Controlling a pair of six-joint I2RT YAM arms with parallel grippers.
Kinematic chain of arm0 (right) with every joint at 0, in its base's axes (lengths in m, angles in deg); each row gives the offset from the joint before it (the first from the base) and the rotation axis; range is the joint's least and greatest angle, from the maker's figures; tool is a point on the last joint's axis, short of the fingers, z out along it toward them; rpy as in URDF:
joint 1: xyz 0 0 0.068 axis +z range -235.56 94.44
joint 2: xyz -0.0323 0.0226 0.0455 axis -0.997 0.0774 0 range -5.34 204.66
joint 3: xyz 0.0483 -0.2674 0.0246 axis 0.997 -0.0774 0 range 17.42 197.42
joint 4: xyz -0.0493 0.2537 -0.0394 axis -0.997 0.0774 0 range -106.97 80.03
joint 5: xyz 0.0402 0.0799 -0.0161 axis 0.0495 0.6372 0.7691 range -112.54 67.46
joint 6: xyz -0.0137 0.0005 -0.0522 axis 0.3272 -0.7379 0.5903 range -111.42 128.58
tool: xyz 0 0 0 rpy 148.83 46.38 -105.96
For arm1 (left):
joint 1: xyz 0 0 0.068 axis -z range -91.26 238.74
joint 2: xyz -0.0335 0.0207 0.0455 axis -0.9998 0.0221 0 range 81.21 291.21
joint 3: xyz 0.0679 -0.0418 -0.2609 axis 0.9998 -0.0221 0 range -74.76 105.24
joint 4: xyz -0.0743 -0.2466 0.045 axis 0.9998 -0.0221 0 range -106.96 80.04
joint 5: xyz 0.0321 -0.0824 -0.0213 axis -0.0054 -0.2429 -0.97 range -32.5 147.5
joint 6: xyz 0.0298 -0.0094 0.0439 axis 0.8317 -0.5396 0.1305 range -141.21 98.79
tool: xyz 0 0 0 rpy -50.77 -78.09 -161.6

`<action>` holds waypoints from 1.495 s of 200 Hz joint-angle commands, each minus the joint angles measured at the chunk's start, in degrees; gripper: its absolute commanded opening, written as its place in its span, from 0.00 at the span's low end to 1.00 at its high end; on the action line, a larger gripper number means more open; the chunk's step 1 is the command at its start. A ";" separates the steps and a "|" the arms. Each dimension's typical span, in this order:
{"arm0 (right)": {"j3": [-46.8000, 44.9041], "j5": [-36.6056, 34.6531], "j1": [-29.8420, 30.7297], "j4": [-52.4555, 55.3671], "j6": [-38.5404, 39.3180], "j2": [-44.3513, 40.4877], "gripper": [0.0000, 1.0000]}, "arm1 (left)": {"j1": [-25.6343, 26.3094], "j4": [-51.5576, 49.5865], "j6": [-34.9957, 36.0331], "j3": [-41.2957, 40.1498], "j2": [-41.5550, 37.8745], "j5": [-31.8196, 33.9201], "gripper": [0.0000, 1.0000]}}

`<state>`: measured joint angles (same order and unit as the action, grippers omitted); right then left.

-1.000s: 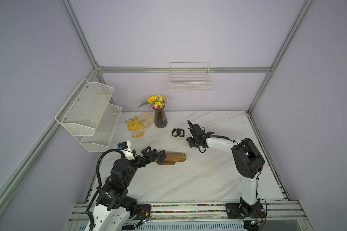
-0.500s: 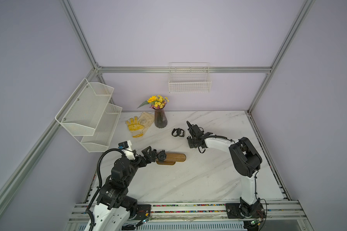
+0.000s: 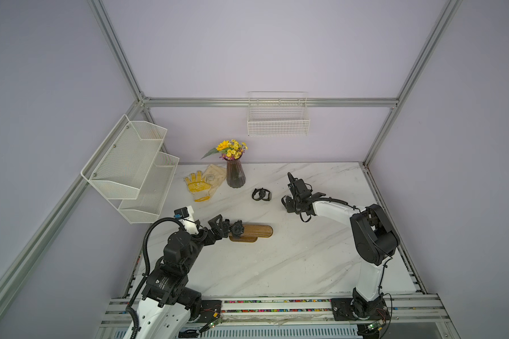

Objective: Place watch on stand
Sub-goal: Pick up the watch at the center of the board.

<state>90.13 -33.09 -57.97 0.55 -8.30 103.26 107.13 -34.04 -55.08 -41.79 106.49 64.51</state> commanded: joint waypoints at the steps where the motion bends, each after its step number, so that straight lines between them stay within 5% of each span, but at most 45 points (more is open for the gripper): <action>1: -0.54 4.87 -1.83 -1.25 -3.85 -1.42 0.00 | -0.12 1.38 -0.48 -1.07 0.03 -0.24 1.00; 61: -1.58 19.38 -11.28 -1.34 -8.68 0.47 0.00 | -0.16 1.32 -0.50 -1.24 -0.48 -0.41 1.00; 128: -3.01 23.82 -16.94 -1.23 -11.55 2.27 0.00 | -0.11 1.18 -0.48 -1.49 -1.20 -0.31 1.00; 182: -2.90 24.35 -17.90 -1.43 -11.25 2.76 0.00 | -0.19 1.14 -0.43 -1.68 -1.28 -0.13 1.00; 226: -3.51 22.35 -17.92 -1.61 -9.05 0.53 0.19 | -0.17 1.18 -0.49 -1.70 -1.13 -0.06 1.00; 299: -5.70 17.67 -17.93 -1.77 -6.57 -5.98 0.30 | -0.12 1.31 -0.50 -1.71 -0.80 0.02 1.00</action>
<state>86.24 -13.24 -75.78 0.11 -14.99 101.27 107.13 -34.41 -55.08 -41.88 105.68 64.18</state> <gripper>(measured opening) 0.286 0.997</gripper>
